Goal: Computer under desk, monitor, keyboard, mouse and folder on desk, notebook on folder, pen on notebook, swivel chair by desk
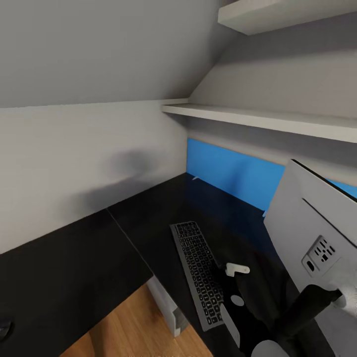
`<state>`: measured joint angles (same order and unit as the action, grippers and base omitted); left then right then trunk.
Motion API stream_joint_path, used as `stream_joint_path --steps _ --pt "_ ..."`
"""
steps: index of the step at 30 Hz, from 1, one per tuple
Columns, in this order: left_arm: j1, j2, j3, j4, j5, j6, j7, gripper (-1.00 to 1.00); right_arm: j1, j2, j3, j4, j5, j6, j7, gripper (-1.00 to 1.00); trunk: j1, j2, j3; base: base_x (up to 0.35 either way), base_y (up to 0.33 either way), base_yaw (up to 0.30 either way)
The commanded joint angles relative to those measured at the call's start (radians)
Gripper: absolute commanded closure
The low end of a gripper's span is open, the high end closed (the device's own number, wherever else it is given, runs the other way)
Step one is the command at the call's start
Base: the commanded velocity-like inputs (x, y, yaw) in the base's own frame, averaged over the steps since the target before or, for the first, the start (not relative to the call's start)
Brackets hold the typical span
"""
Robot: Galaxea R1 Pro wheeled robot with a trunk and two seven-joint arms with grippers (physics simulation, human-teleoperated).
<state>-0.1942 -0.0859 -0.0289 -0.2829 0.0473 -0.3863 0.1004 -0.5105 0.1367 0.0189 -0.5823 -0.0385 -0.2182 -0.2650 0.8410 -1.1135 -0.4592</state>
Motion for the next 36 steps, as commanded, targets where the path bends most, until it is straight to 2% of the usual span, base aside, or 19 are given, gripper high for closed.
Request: stream_joint_path --steps 1,10,36 --pt "-0.001 0.000 -0.003 0.001 0.005 -0.003 0.003 -1.00 0.000 0.000 0.001 0.039 -0.012 -0.004 -0.005 -1.00 0.000 -0.001 -0.001 -0.022 -0.006 0.000" --pt "-0.001 0.000 -0.003 0.001 0.005 -0.003 0.003 -1.00 0.000 0.000 0.001 0.039 -0.012 -0.004 -0.005 -1.00 0.000 -0.001 -0.001 -0.134 -0.002 0.000" --pt "-0.001 0.000 -0.003 0.001 0.005 -0.003 0.004 -1.00 0.000 0.000 0.001 0.039 -0.012 -0.004 -0.005 -1.00 0.000 -0.001 -0.001 -0.051 0.000 0.000"
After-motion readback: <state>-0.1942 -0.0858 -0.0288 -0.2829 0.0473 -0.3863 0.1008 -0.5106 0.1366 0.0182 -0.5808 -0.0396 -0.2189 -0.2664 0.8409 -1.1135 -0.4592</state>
